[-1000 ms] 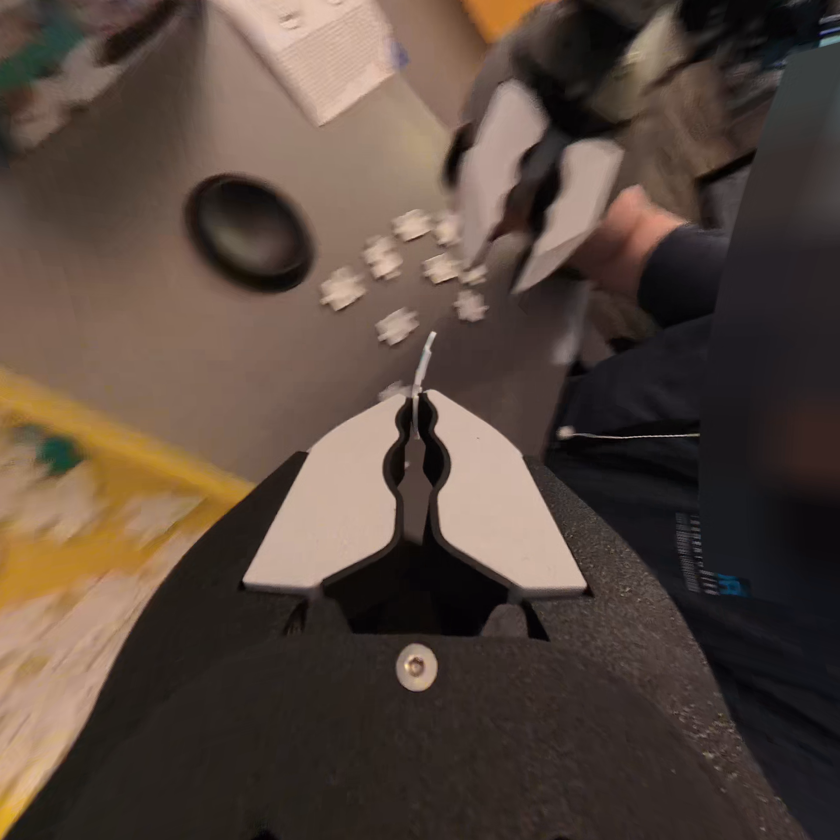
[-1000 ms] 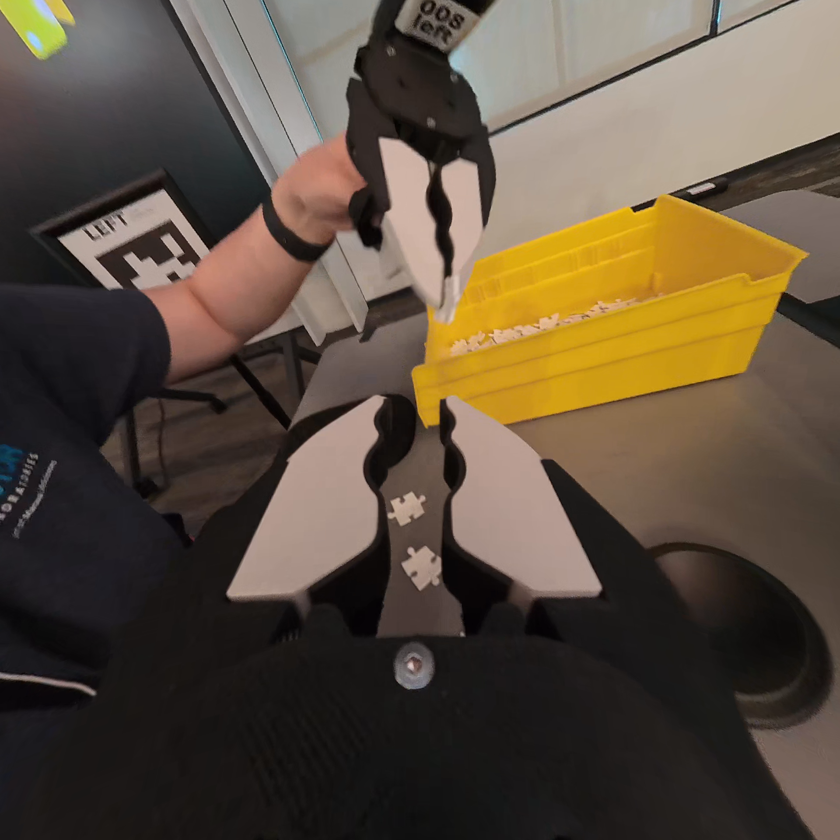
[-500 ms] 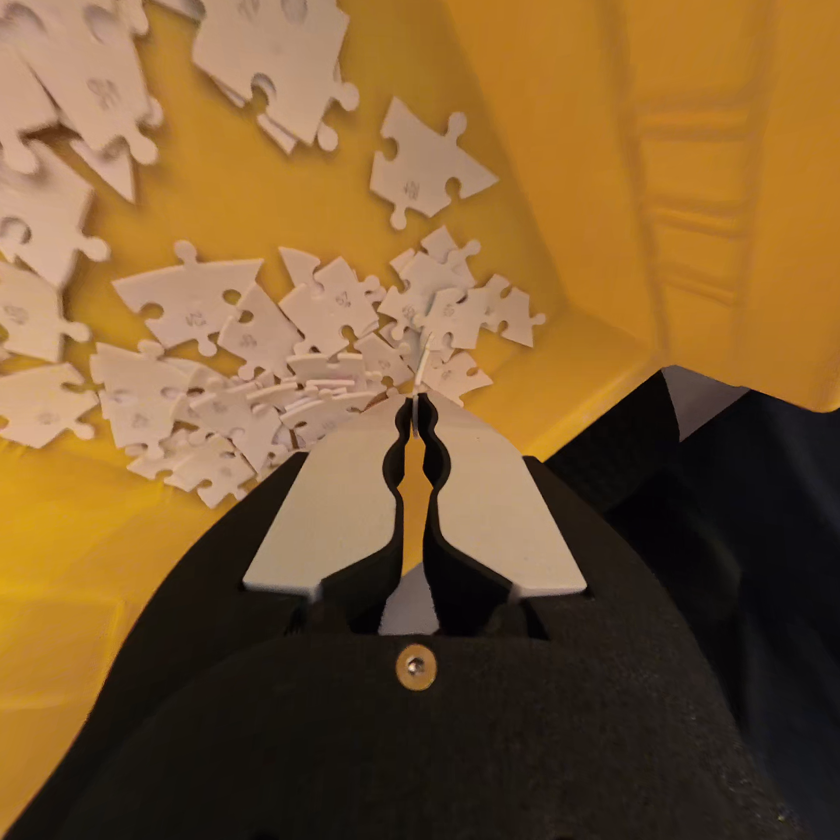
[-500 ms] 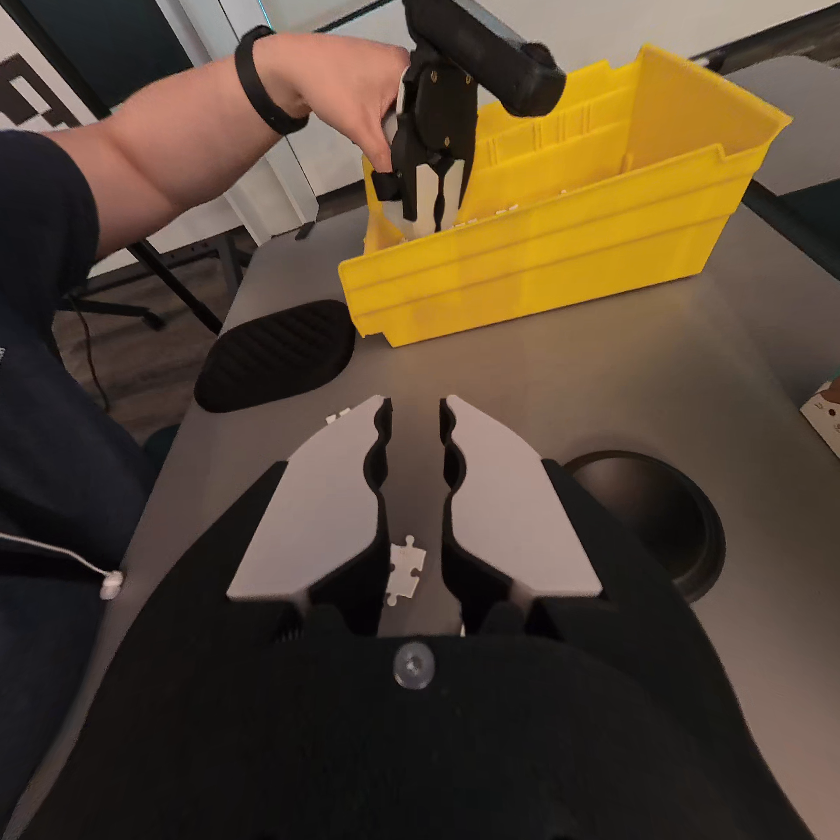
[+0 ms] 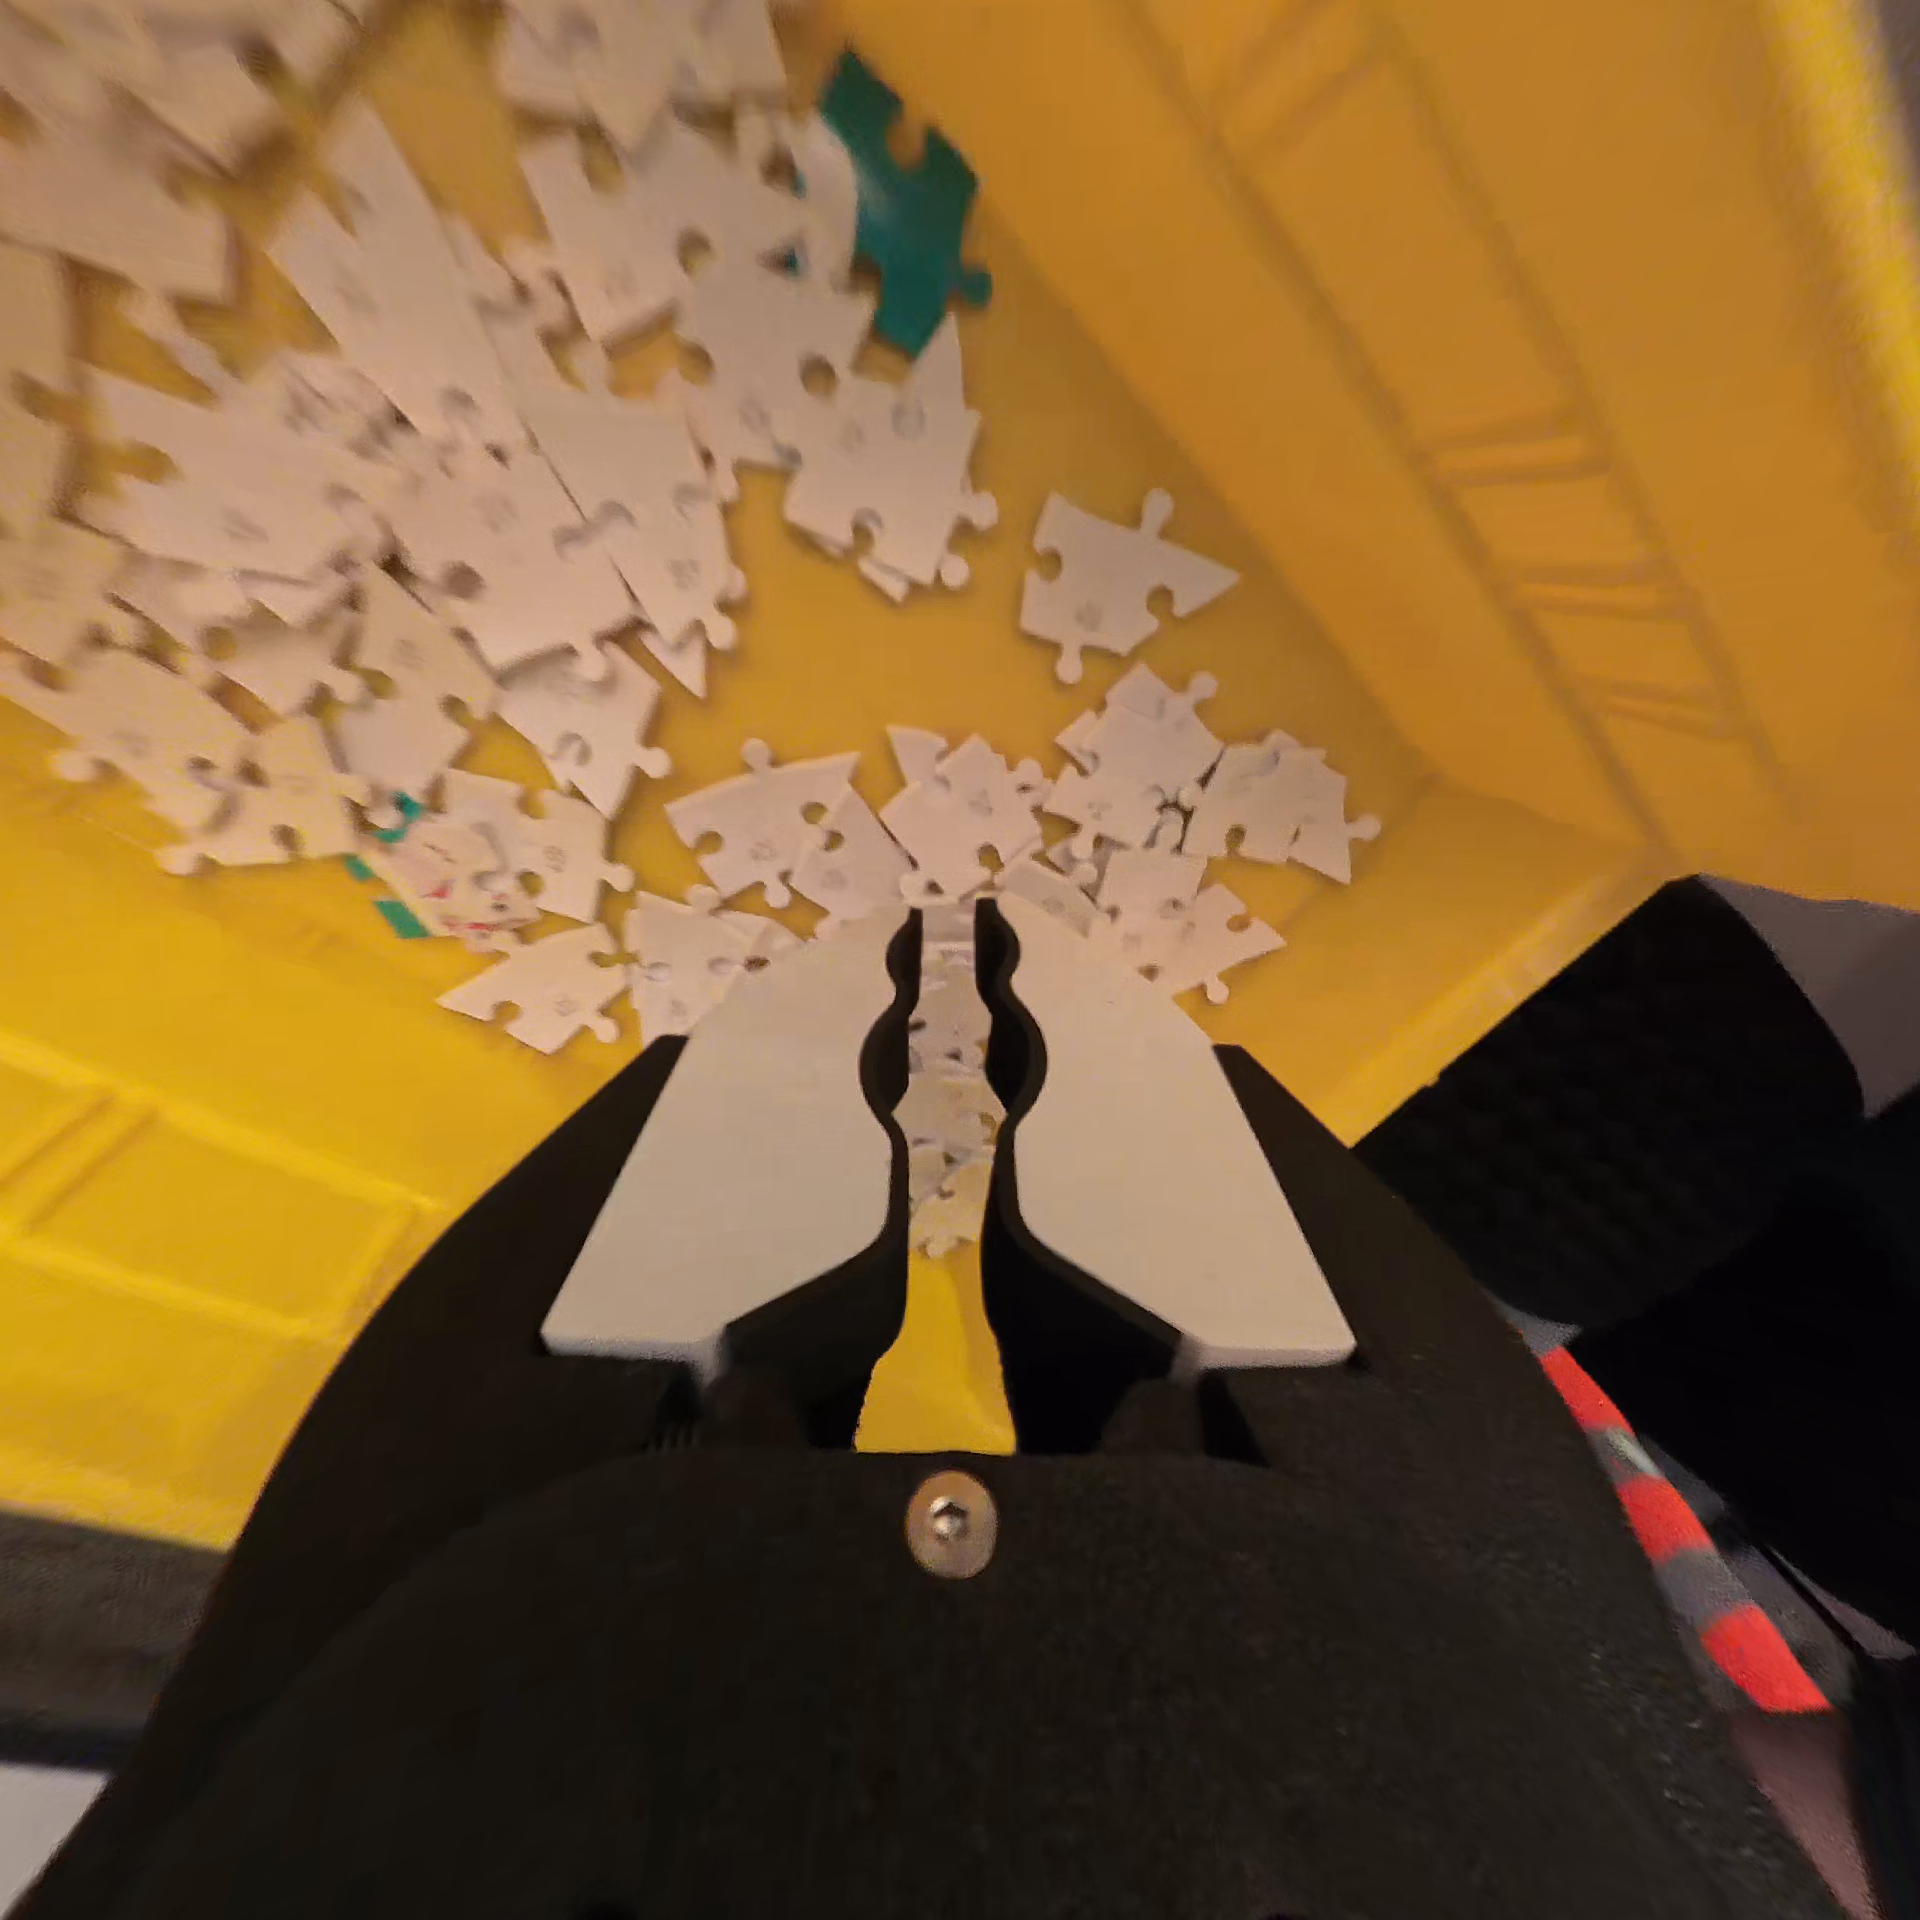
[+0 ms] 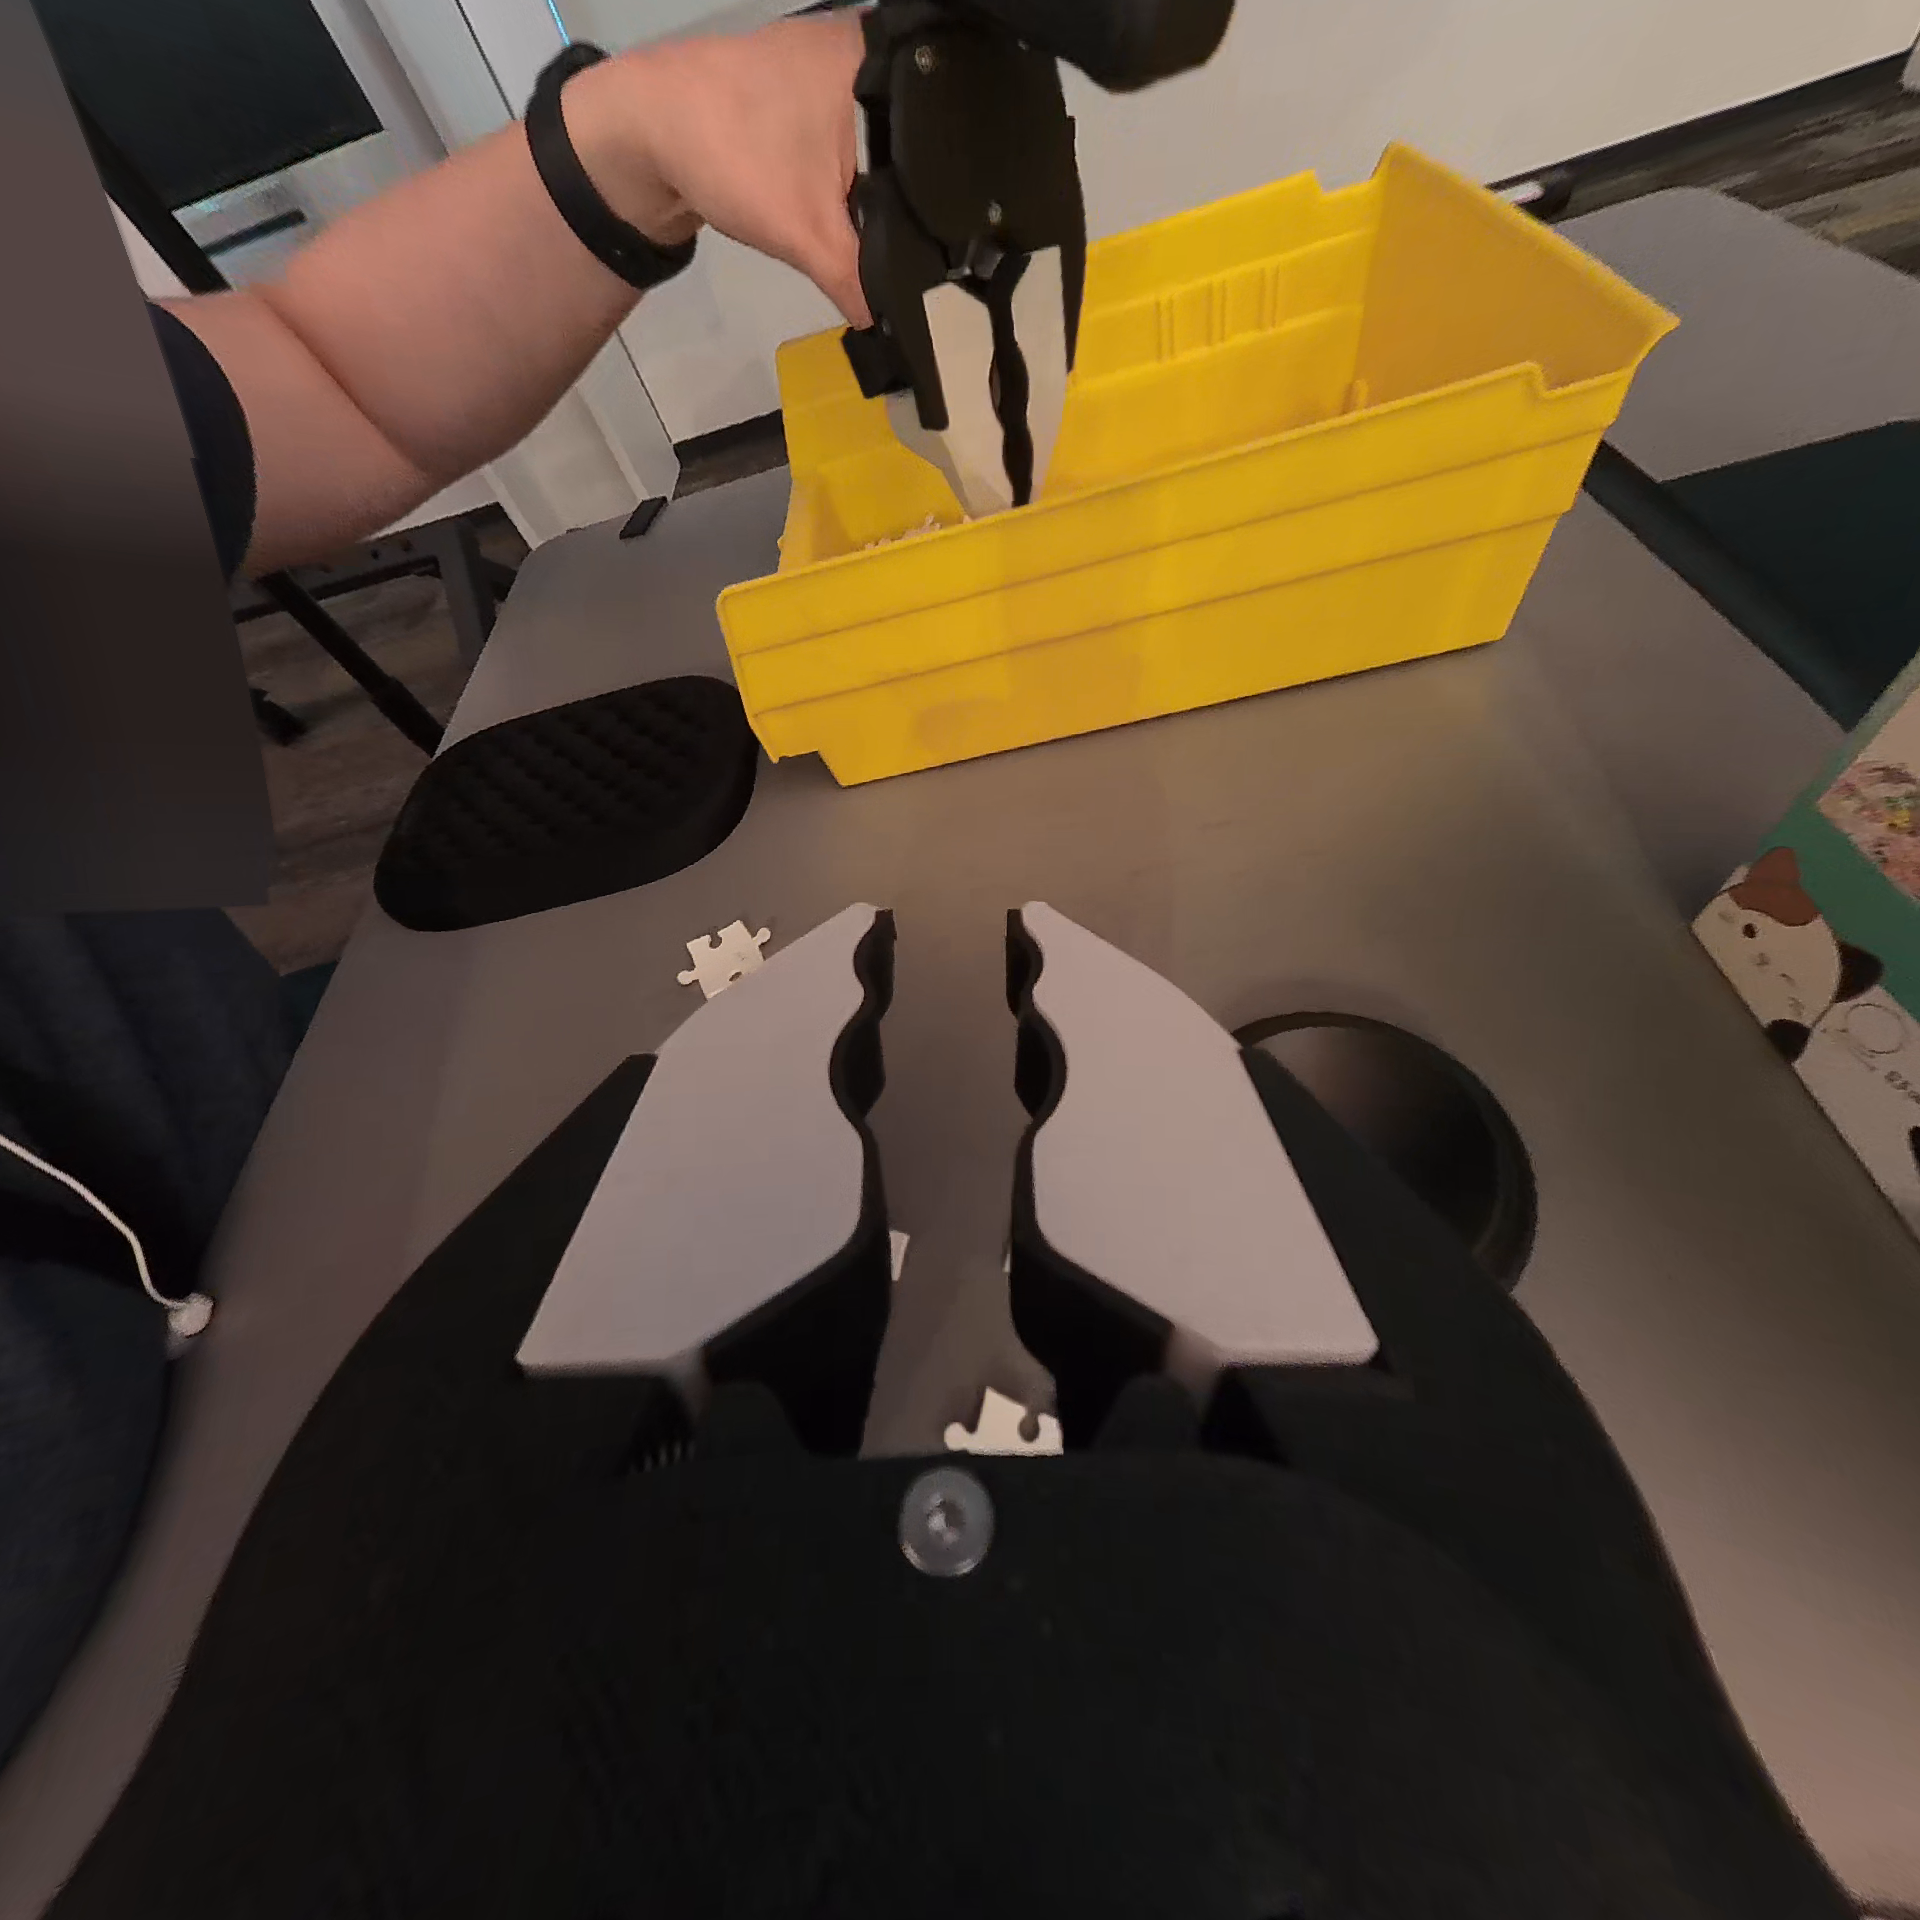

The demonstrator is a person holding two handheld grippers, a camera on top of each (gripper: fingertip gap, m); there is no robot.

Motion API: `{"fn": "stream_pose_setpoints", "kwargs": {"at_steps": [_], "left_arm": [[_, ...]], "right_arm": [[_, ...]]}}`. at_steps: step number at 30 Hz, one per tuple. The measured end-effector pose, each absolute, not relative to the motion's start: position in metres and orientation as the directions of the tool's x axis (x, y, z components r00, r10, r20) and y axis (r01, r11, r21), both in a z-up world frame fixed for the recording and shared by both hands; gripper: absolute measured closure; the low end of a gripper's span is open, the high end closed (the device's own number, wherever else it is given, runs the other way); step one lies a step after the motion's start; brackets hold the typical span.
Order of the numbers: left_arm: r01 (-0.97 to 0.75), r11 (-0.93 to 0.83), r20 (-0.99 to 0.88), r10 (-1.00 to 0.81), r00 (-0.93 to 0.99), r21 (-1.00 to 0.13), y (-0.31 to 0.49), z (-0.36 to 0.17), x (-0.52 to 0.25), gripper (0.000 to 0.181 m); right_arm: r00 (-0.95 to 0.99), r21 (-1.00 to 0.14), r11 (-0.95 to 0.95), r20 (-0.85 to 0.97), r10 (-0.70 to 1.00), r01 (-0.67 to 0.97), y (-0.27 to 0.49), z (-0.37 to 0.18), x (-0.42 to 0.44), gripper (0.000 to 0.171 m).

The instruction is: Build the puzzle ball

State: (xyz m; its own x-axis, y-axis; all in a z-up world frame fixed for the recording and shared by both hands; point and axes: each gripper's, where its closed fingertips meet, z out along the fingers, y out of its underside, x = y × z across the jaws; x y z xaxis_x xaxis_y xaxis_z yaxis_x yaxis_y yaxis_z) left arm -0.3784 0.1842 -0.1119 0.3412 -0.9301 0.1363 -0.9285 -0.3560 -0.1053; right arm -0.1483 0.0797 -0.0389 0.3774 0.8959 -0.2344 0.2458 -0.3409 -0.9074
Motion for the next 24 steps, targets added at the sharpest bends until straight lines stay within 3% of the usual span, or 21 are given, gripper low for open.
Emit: {"fn": "stream_pose_setpoints", "kwargs": {"at_steps": [4,7,9,10,15,19,21,23,24], "left_arm": [[-0.864,-0.311,-0.018,-0.938,0.346,-0.397,0.211,-0.073,-0.353,0.175],[-0.724,-0.208,-0.163,-0.899,0.406,-0.657,0.229,-0.026,-0.340,0.177],[-0.633,-0.122,-0.232,-0.864,0.446,-0.765,0.232,0.001,-0.340,0.168],[-0.596,-0.080,-0.267,-0.841,0.471,-0.799,0.233,0.011,-0.343,0.161],[-0.424,0.060,-0.313,-0.767,0.560,-0.904,0.236,0.059,-0.351,0.163],[-0.189,0.085,-0.185,-0.768,0.613,-0.978,0.232,0.110,-0.360,0.139],[-0.075,0.120,-0.141,-0.777,0.613,-0.990,0.224,0.130,-0.370,0.136],[-0.027,0.126,-0.118,-0.805,0.582,-0.992,0.215,0.137,-0.379,0.114],[-0.055,0.100,-0.113,-0.821,0.559,-0.994,0.212,0.132,-0.382,0.113]], "right_arm": [[0.391,-0.920,-0.314,-0.207,0.897,0.234,0.081,-0.033,-0.143,0.150],[0.399,-0.924,-0.305,-0.197,0.896,0.229,0.082,-0.031,-0.141,0.150],[0.401,-0.924,-0.305,-0.194,0.895,0.232,0.082,-0.032,-0.140,0.150],[0.403,-0.924,-0.304,-0.193,0.895,0.234,0.082,-0.032,-0.140,0.150],[0.401,-0.921,-0.301,-0.186,0.897,0.248,0.082,-0.037,-0.142,0.149],[0.400,-0.918,-0.287,-0.163,0.902,0.272,0.081,-0.041,-0.145,0.148],[0.407,-0.915,-0.277,-0.142,0.902,0.295,0.081,-0.043,-0.145,0.147],[0.410,-0.912,-0.263,-0.120,0.904,0.313,0.081,-0.045,-0.144,0.146],[0.410,-0.912,-0.259,-0.114,0.905,0.319,0.081,-0.046,-0.144,0.146]]}}
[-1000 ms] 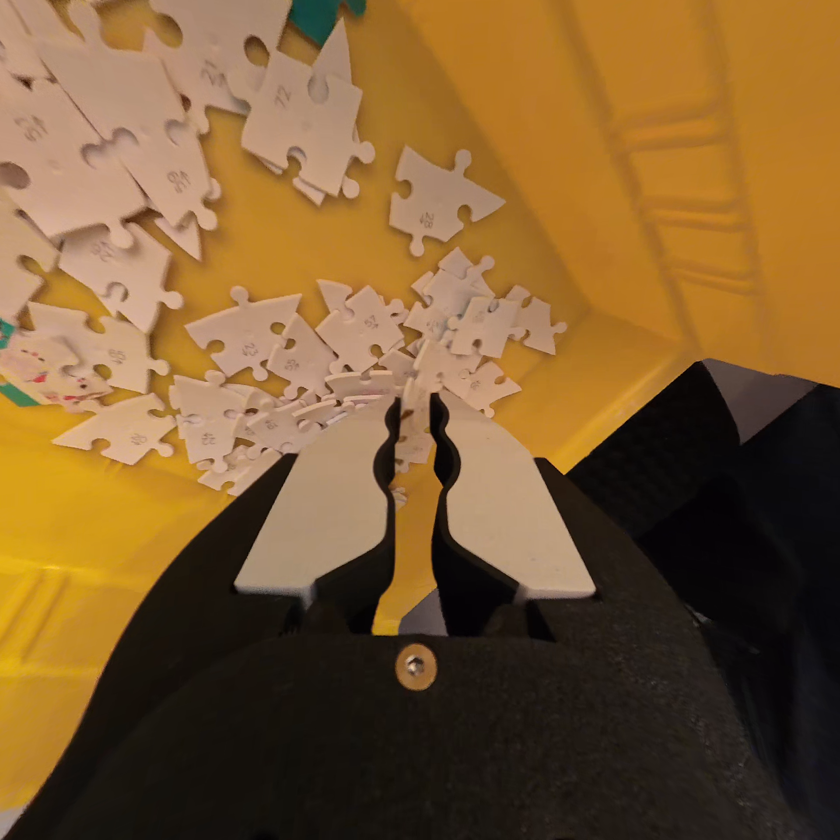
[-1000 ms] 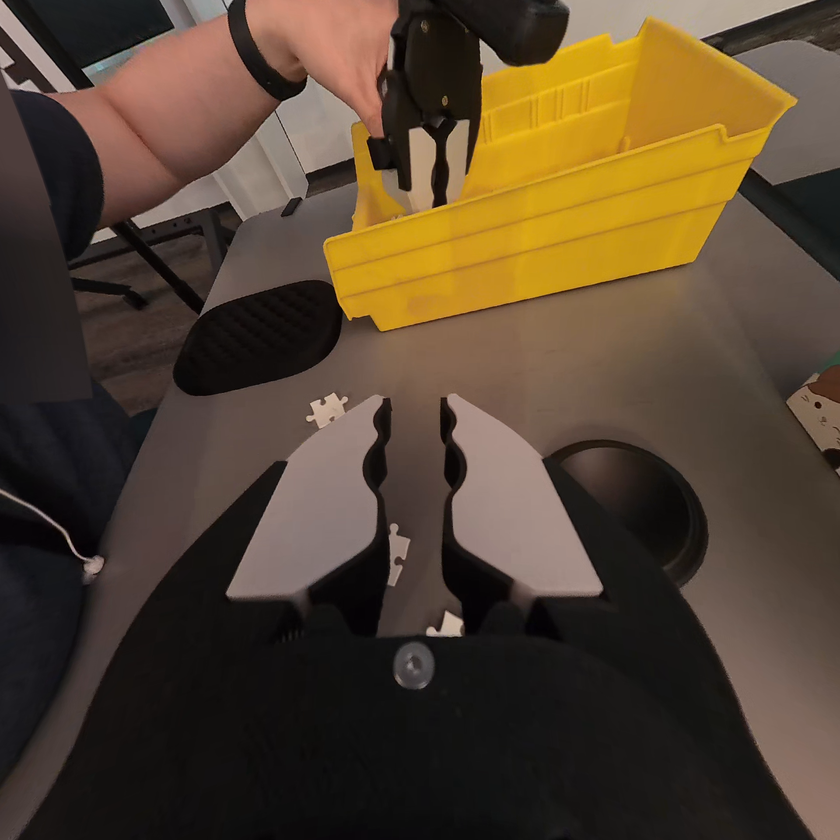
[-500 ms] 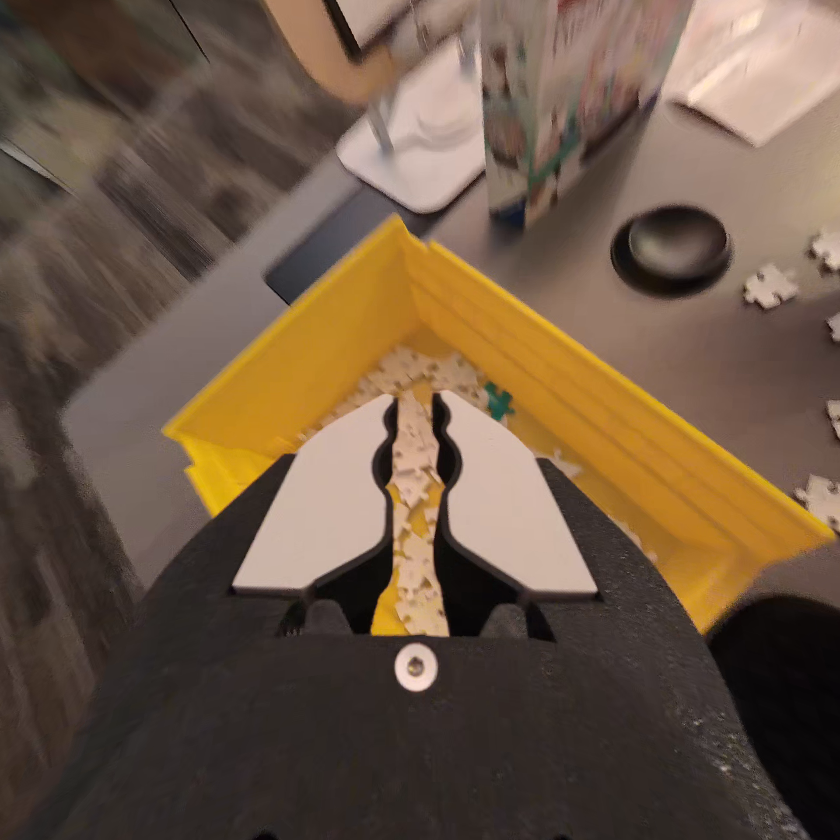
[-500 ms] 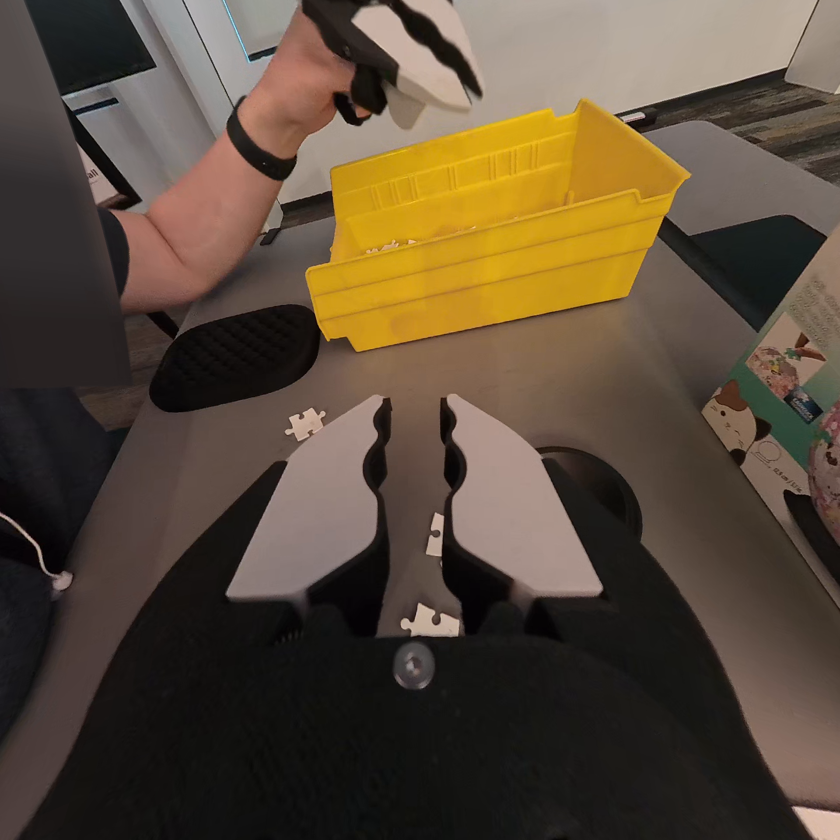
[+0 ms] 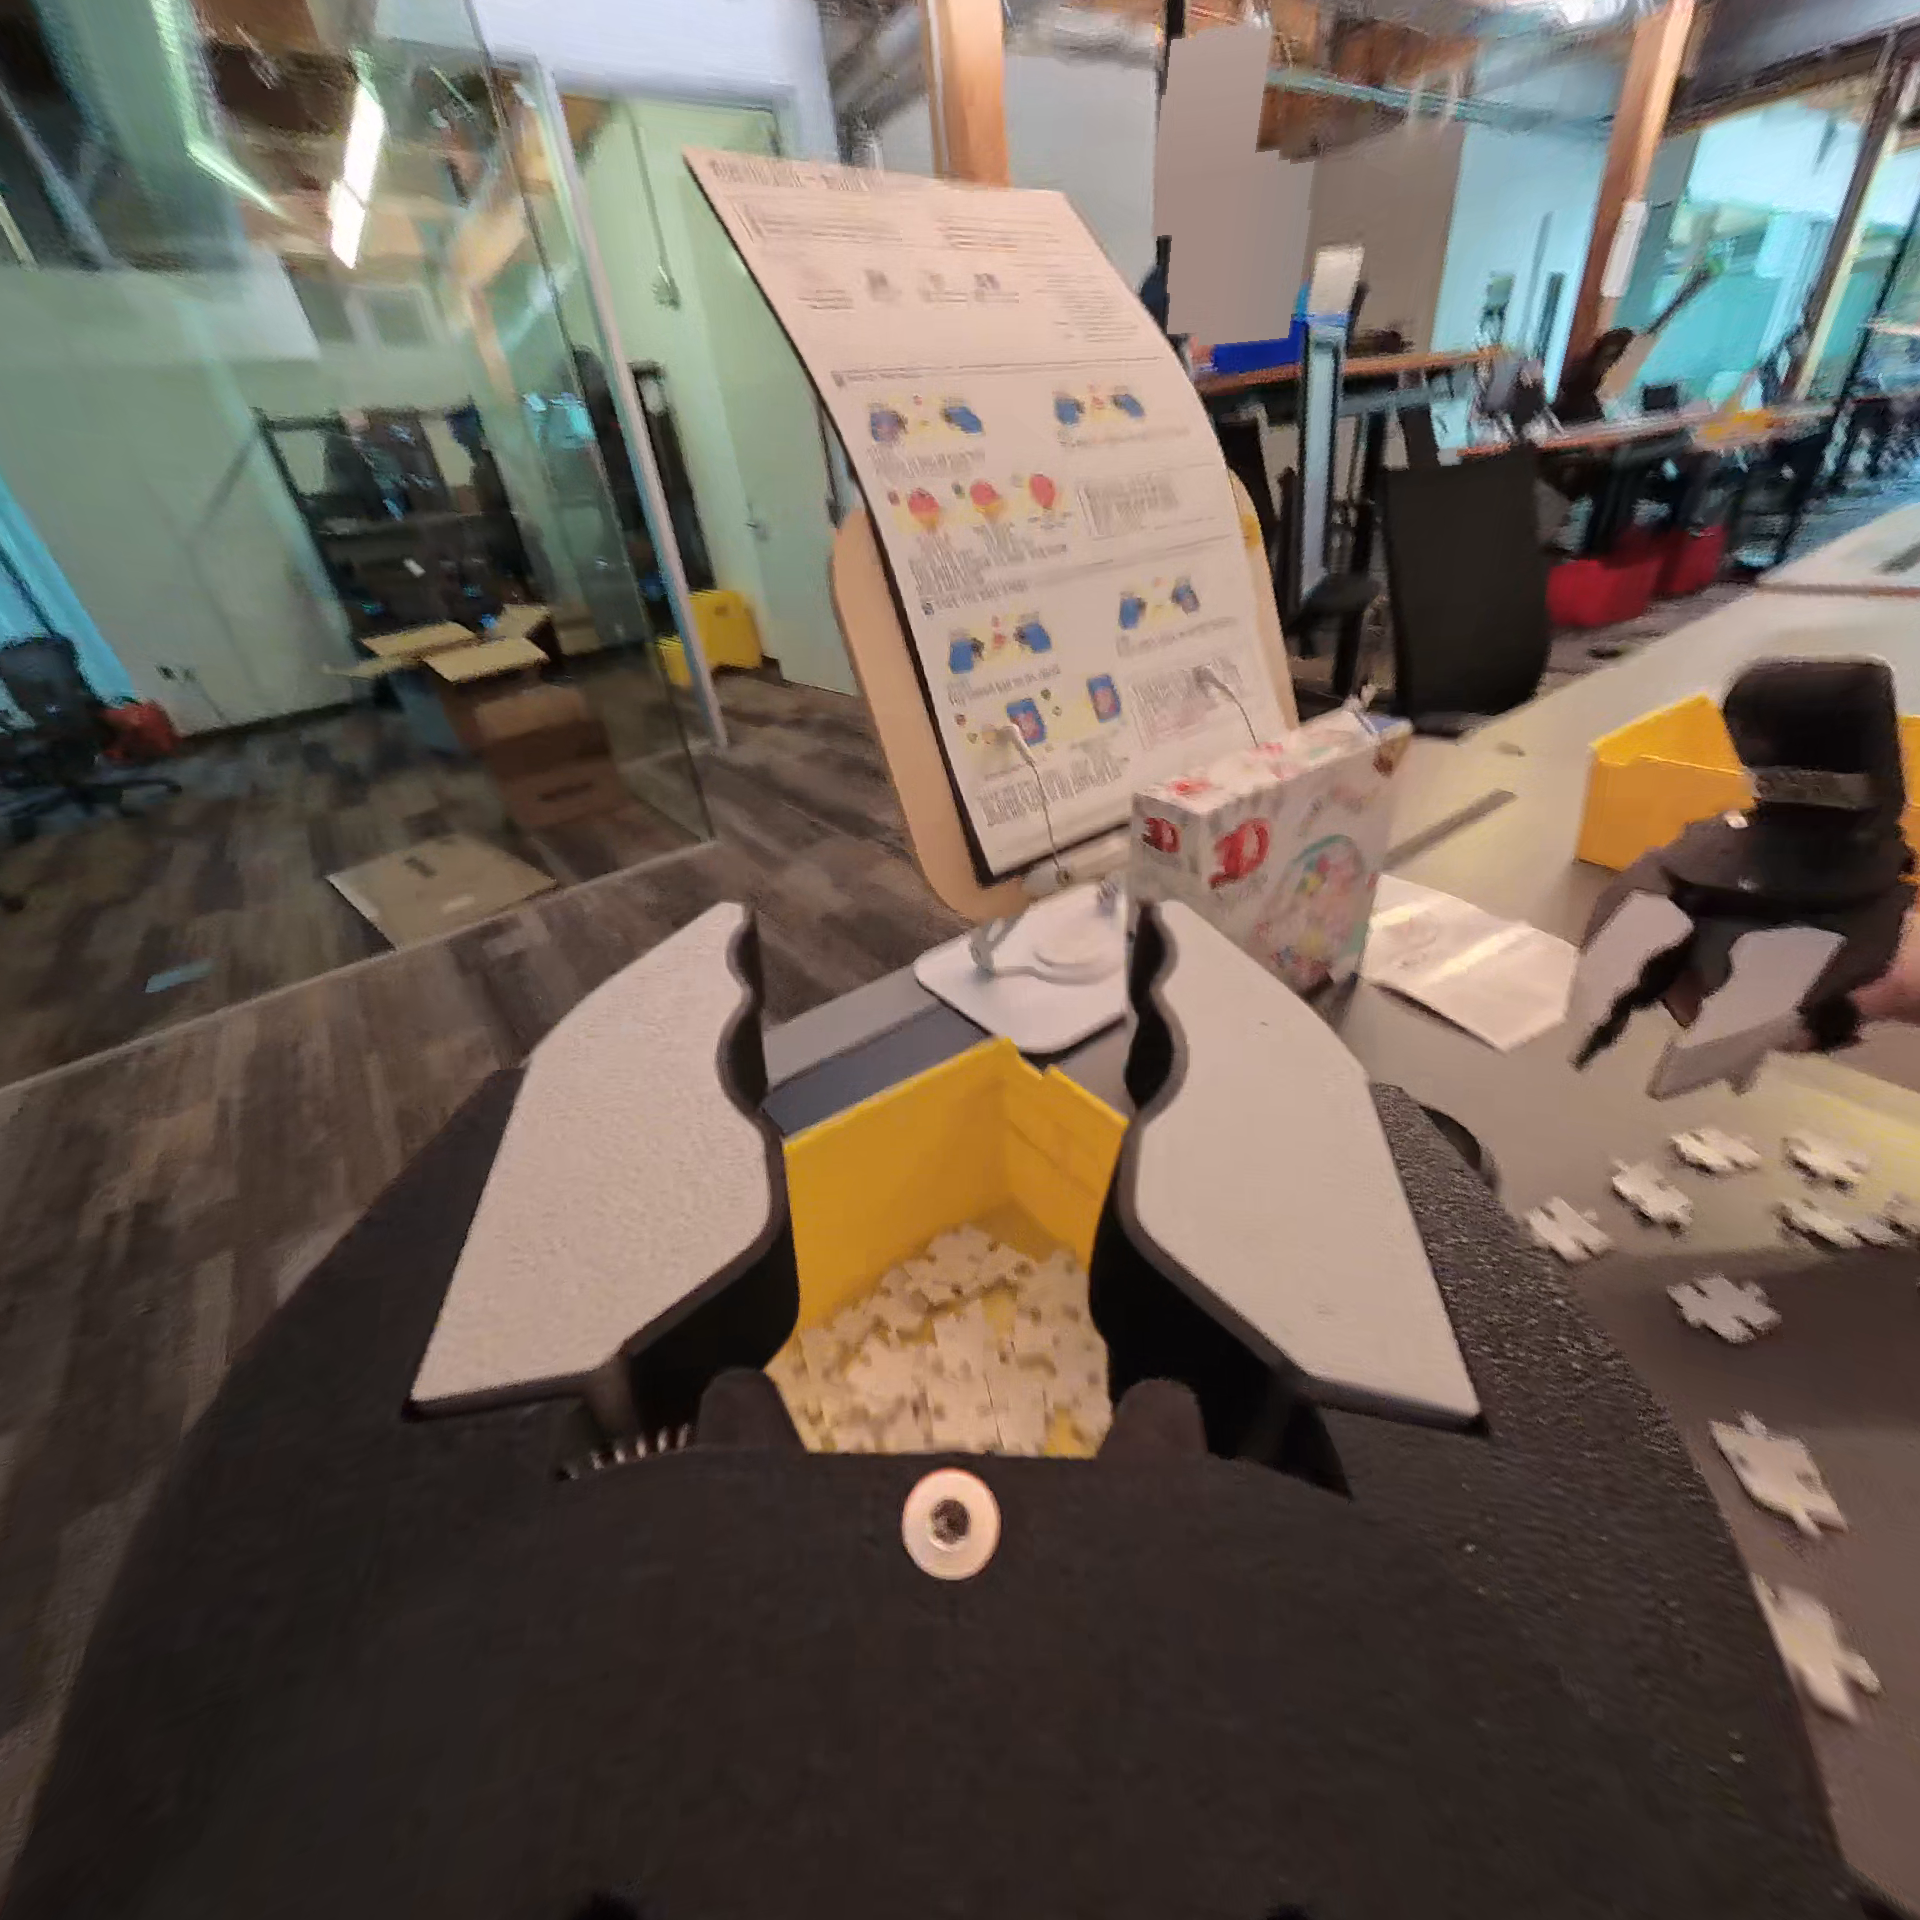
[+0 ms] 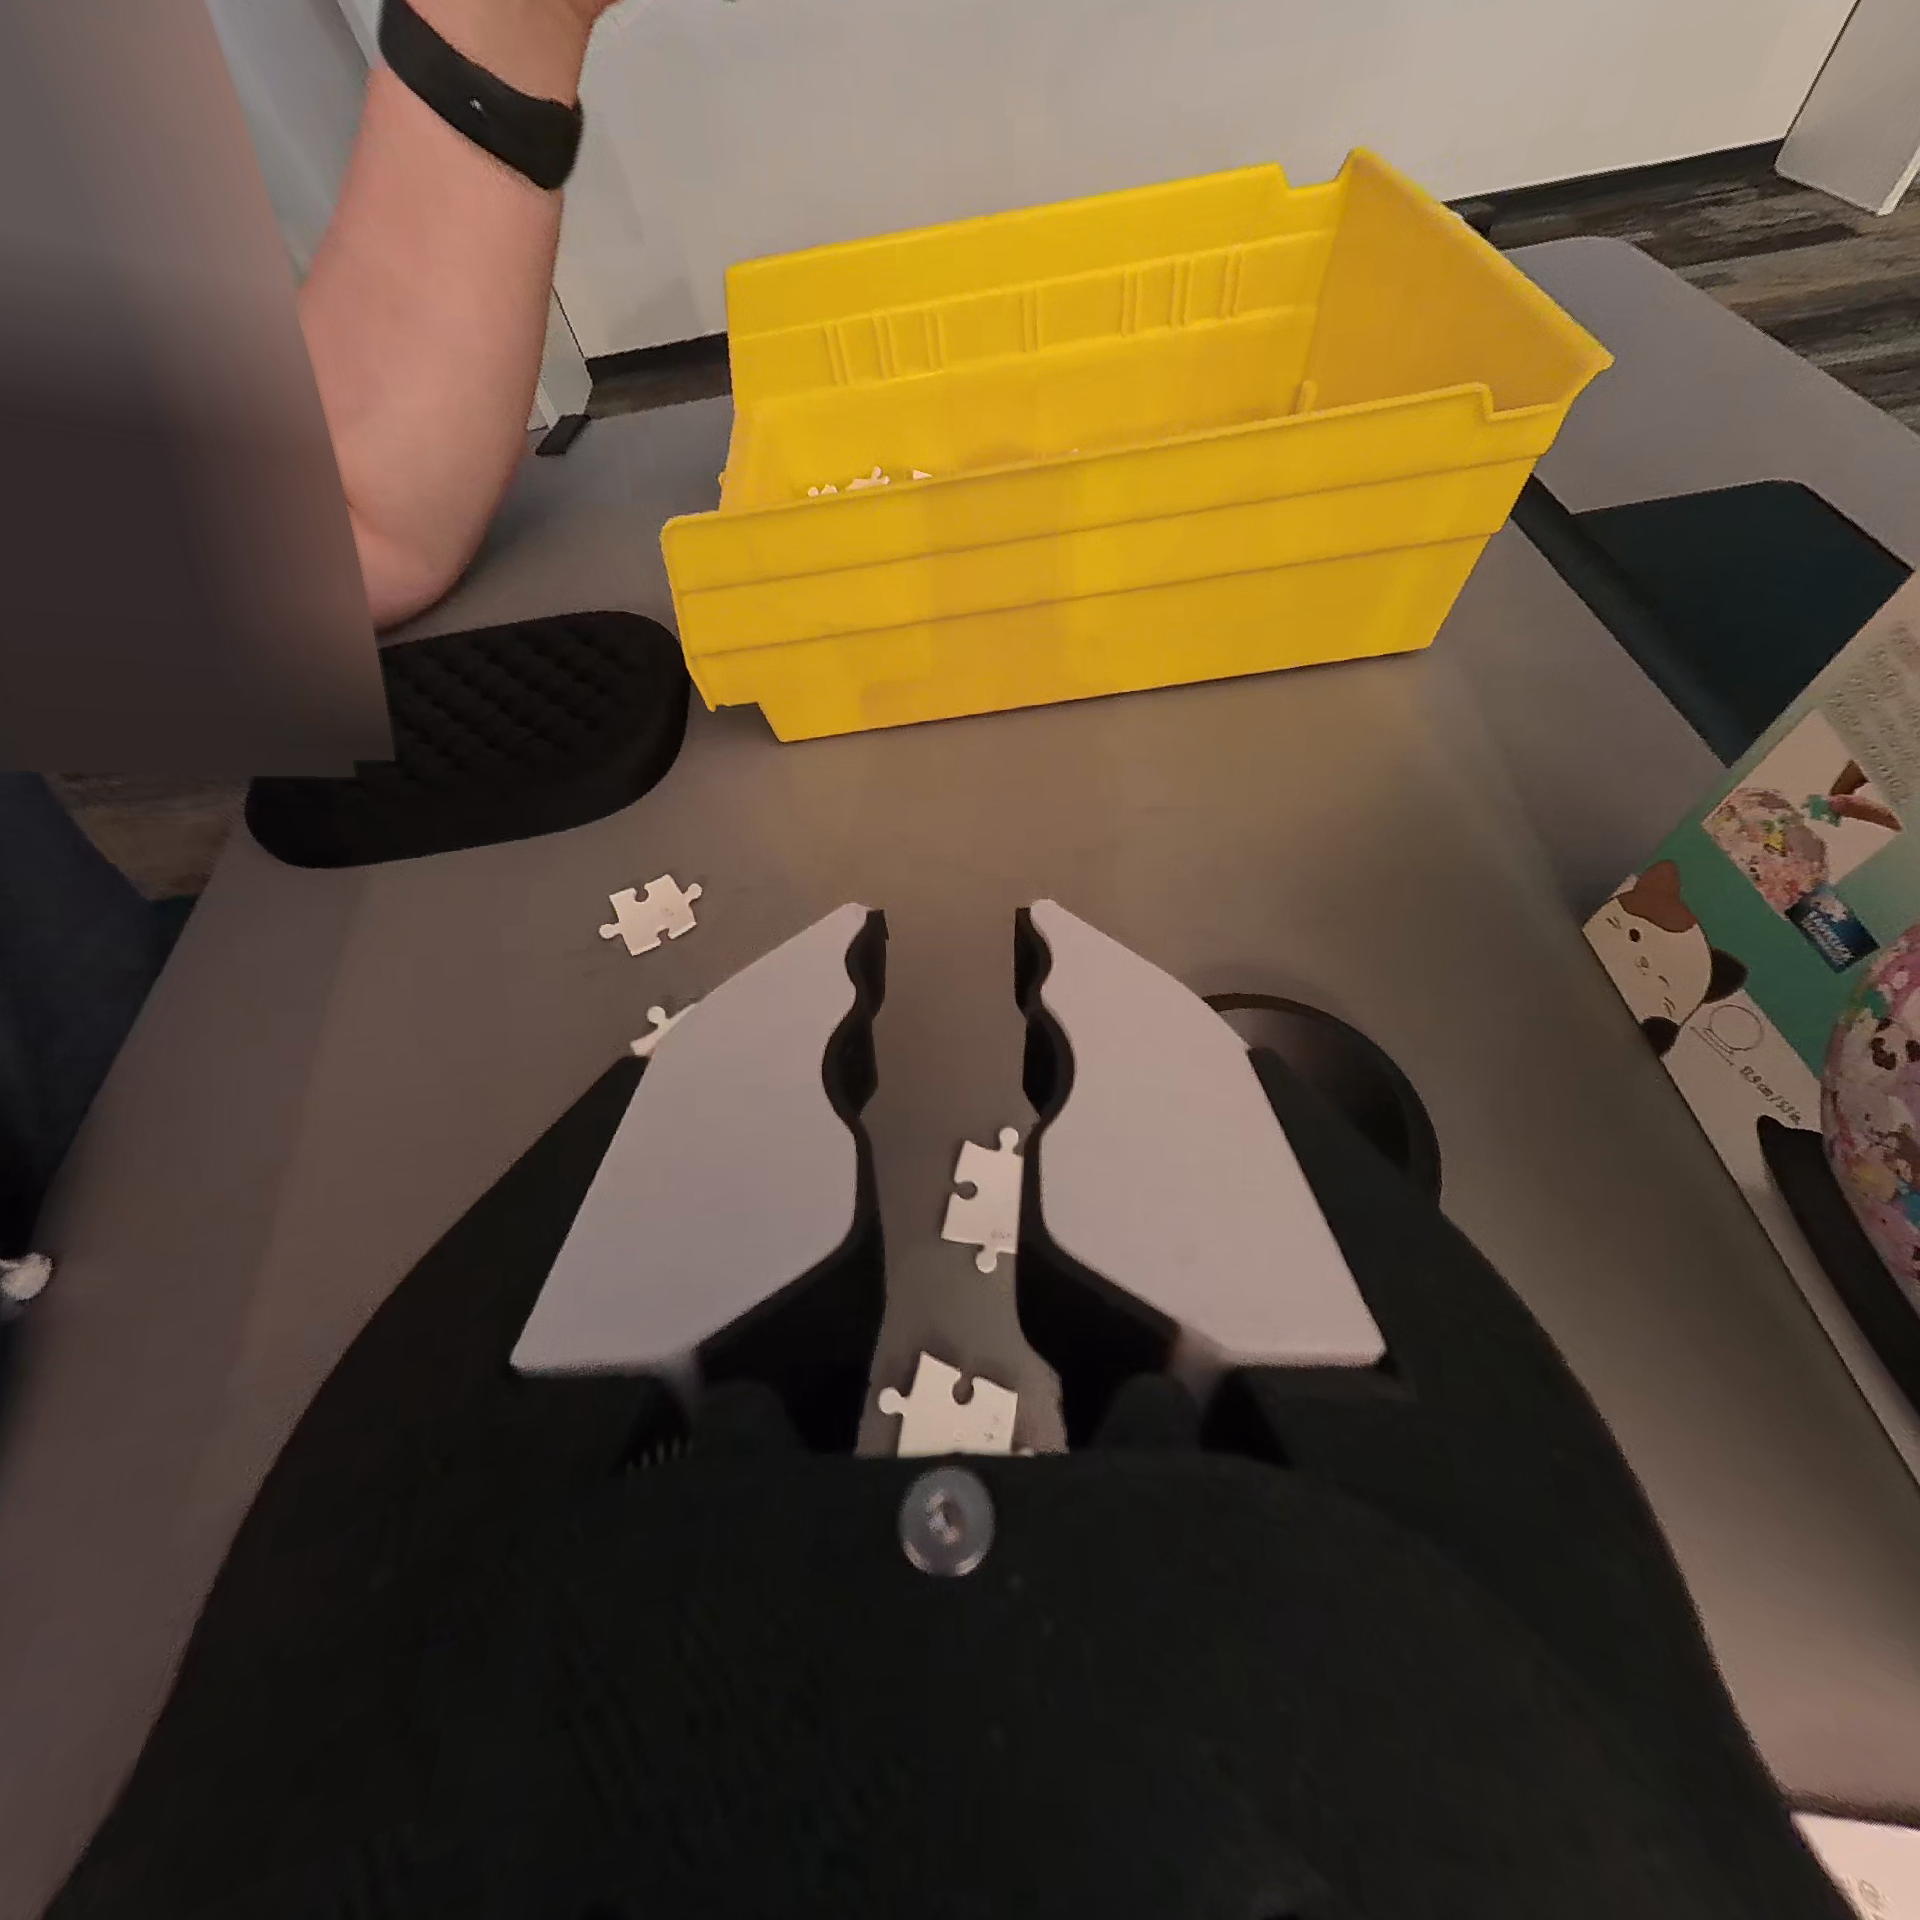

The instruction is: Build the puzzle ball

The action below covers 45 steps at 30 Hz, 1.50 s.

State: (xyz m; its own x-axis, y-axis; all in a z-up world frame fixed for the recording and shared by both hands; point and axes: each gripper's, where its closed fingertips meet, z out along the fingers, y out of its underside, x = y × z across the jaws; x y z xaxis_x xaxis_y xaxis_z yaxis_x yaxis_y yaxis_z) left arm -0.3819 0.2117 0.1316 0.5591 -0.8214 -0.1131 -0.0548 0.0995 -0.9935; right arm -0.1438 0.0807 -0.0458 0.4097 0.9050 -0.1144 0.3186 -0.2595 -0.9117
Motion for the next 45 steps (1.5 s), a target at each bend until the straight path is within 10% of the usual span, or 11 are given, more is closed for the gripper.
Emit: {"fn": "stream_pose_setpoints", "kwargs": {"at_steps": [16,45], "left_arm": [[-0.841,-0.030,-0.364,-0.893,0.266,-0.540,0.188,-0.009,-0.384,0.157],[-0.889,0.044,-0.116,-0.993,0.011,-0.456,0.219,-0.139,-0.284,0.141]], "right_arm": [[0.403,-0.899,-0.258,-0.103,0.909,0.353,0.081,-0.059,-0.138,0.146],[0.420,-0.911,-0.240,-0.084,0.904,0.335,0.084,-0.041,-0.125,0.143]]}}
